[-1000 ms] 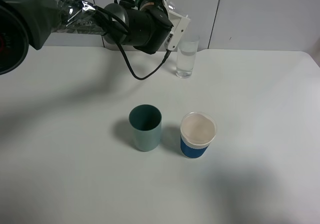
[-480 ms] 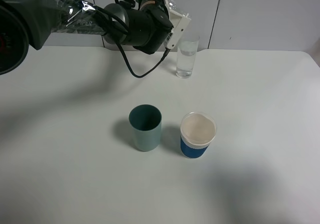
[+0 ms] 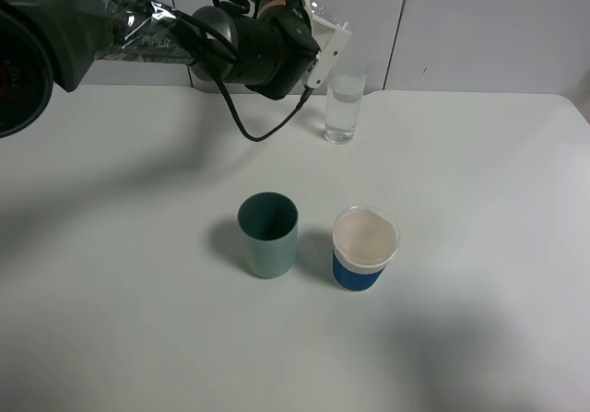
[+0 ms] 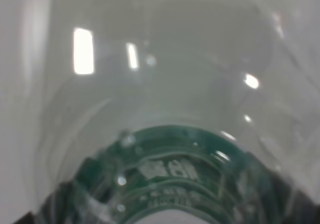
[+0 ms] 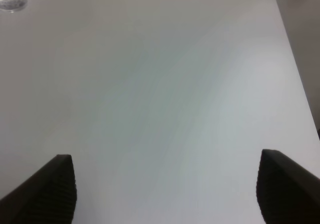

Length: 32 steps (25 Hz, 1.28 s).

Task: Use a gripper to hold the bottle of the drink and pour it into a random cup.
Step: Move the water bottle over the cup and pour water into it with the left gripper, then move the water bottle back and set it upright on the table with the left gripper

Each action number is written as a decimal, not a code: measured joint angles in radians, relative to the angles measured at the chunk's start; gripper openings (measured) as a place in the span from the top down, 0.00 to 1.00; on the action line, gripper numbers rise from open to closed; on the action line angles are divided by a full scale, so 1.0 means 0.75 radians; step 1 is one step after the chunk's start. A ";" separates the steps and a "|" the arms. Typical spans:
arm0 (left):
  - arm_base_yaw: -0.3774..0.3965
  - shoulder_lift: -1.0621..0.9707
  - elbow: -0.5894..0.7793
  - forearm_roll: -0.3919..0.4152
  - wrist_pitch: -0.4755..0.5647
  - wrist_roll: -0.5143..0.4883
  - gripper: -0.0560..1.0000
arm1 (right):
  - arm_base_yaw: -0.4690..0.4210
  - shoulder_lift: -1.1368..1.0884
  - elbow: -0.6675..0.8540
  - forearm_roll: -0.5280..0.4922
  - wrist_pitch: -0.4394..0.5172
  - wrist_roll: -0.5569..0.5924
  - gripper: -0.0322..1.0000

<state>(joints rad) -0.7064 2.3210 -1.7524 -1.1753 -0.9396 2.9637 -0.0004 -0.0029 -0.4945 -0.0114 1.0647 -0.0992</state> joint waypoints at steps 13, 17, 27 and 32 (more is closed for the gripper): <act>0.016 -0.065 0.000 -0.163 0.059 -0.828 0.43 | 0.000 0.000 0.000 0.000 0.000 0.000 0.25; 0.016 -0.143 0.000 -0.198 0.071 -1.150 0.43 | 0.000 0.000 0.000 0.000 0.000 -0.001 0.25; 0.018 -0.292 -0.003 -0.717 0.218 -1.285 0.43 | 0.000 0.000 0.000 0.000 0.000 -0.001 0.25; 0.022 -0.301 -0.003 -0.739 0.213 -1.283 0.43 | 0.000 0.000 0.000 0.000 0.000 -0.001 0.25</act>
<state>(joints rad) -0.6901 2.0952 -1.7544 -1.7294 -0.7798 2.0012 -0.0004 -0.0029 -0.4945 -0.0114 1.0647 -0.0999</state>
